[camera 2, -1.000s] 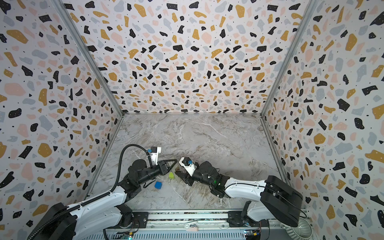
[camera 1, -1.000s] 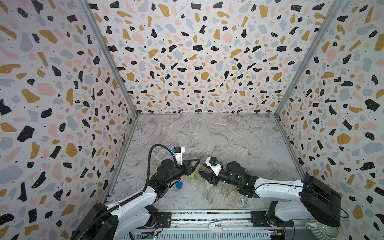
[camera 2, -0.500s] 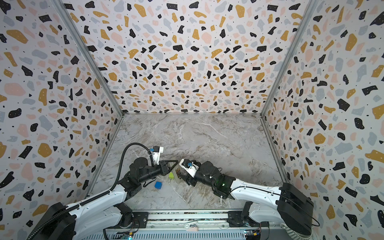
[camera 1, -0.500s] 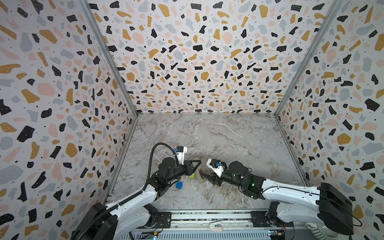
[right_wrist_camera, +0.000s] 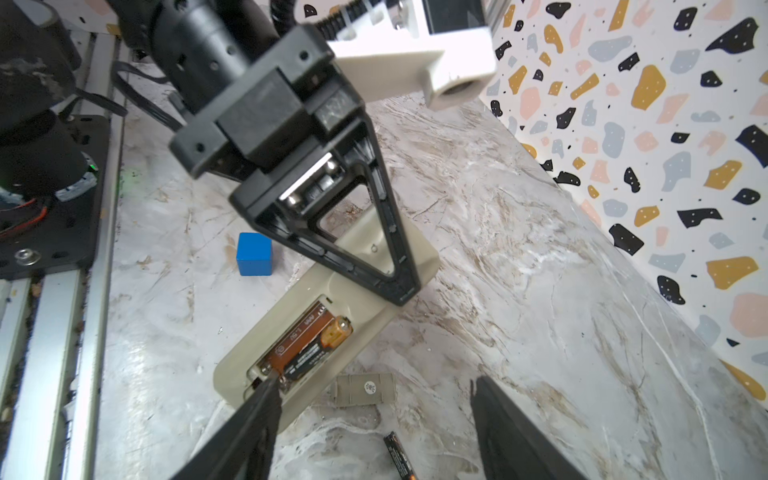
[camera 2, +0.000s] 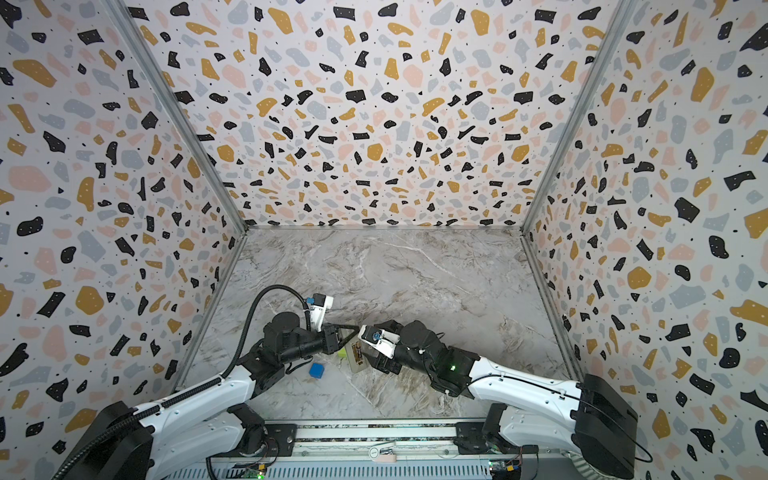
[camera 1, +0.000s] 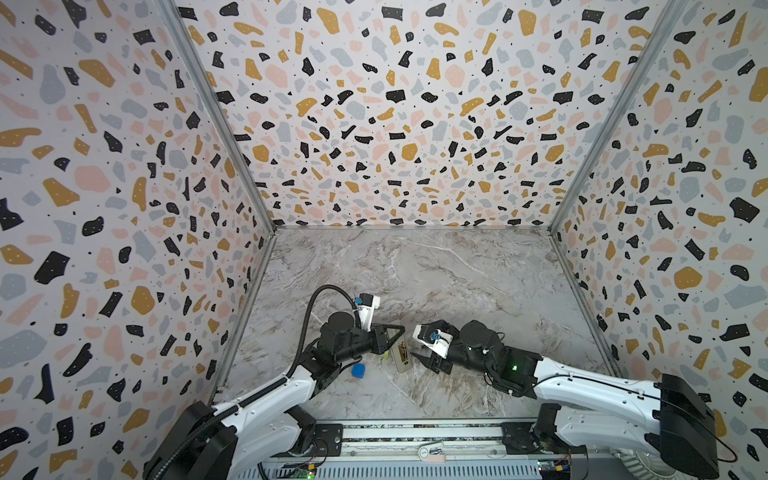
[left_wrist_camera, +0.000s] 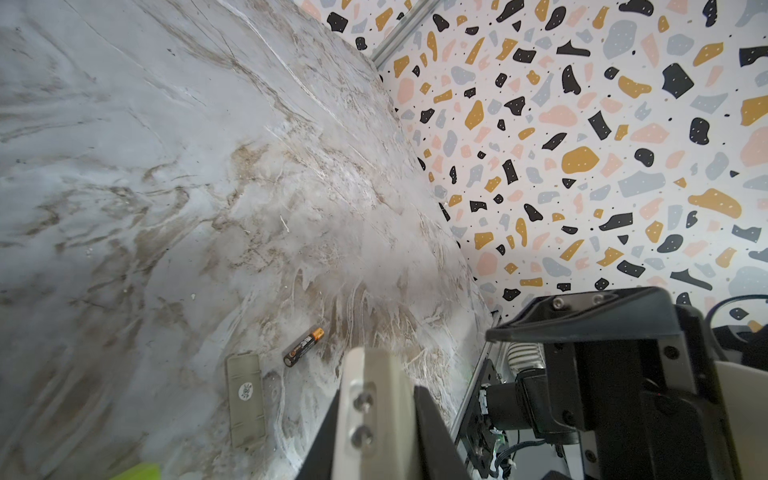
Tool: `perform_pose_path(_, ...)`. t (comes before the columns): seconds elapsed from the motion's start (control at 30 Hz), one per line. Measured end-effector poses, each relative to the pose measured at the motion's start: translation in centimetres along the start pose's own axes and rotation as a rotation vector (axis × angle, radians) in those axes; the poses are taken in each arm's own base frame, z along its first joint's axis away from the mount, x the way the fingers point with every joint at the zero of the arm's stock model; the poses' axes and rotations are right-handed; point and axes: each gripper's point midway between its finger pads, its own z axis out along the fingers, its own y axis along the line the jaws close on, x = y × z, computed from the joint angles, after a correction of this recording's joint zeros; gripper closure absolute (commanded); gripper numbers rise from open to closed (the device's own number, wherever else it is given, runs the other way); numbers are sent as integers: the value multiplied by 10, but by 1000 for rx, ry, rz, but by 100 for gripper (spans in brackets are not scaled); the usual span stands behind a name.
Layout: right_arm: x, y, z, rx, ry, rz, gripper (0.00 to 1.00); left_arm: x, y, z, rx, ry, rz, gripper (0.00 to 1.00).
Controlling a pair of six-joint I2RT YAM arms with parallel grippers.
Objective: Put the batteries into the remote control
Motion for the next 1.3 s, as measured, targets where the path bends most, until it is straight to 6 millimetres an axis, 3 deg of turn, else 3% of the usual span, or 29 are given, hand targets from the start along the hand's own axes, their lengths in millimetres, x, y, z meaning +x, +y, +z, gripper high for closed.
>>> perform_pose_path(0.13,-12,3,-8,-17,-52,-33,27,6,0,1,3,35,4,100)
perform_pose_path(0.4,4,25,-8,-101,-62,-74,37,22,3,1,7,112,0,100)
perform_pose_path(0.73,-3,49,-7,-167,-104,-151,51,33,3,-1,19,164,2,100)
perform_pose_path(1.13,19,64,9,-175,-15,-220,67,37,1,-1,35,183,7,100)
perform_pose_path(1.3,24,63,15,-163,20,-235,69,38,0,-2,40,189,13,100)
